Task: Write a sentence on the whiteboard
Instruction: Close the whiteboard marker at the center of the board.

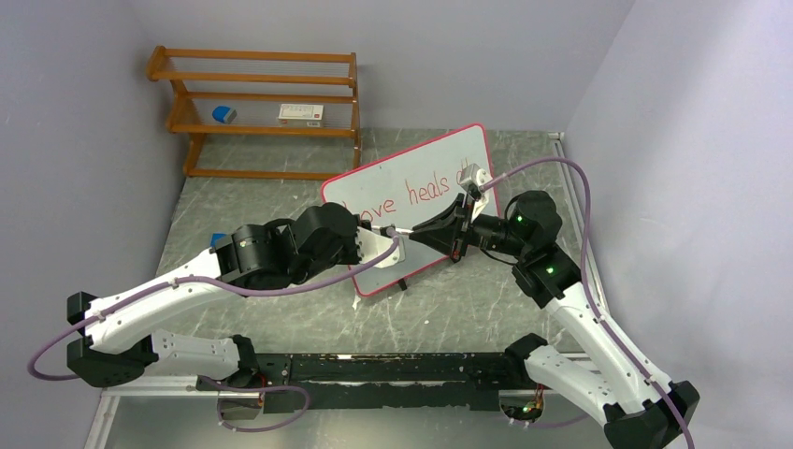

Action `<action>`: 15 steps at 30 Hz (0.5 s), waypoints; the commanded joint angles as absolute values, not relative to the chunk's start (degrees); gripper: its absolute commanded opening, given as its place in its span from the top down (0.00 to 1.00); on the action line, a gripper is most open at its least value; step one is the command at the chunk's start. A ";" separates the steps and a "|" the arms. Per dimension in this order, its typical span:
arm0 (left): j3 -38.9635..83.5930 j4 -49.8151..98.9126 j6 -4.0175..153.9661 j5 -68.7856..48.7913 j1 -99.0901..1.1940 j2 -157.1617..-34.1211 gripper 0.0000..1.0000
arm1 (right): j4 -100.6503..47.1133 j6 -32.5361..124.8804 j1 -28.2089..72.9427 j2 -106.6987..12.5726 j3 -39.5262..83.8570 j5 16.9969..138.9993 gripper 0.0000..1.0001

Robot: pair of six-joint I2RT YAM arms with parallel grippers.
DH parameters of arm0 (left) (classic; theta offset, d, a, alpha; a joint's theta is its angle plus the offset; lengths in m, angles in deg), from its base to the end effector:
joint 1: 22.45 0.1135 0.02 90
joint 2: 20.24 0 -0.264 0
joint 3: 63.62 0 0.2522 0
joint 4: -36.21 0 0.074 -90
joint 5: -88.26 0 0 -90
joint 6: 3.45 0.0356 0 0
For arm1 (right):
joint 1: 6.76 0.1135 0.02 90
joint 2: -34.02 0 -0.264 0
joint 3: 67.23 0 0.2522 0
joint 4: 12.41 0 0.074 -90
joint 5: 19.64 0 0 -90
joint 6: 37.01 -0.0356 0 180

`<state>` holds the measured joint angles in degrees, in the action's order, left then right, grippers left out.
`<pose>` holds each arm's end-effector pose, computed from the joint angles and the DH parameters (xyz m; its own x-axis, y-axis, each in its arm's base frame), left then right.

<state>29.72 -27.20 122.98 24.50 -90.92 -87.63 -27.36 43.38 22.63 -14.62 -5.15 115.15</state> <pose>0.0988 -0.2076 0.4031 0.2394 0.8446 -0.4790 0.7002 0.1915 0.6877 0.1533 0.1151 0.3677 -0.1832 0.0328 -0.9825 -0.9446 0.2711 0.1852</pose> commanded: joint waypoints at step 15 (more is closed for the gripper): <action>31.55 -29.46 122.58 25.95 -91.37 -88.92 0.95 | -24.44 42.00 23.20 -13.69 -4.47 116.49 1.00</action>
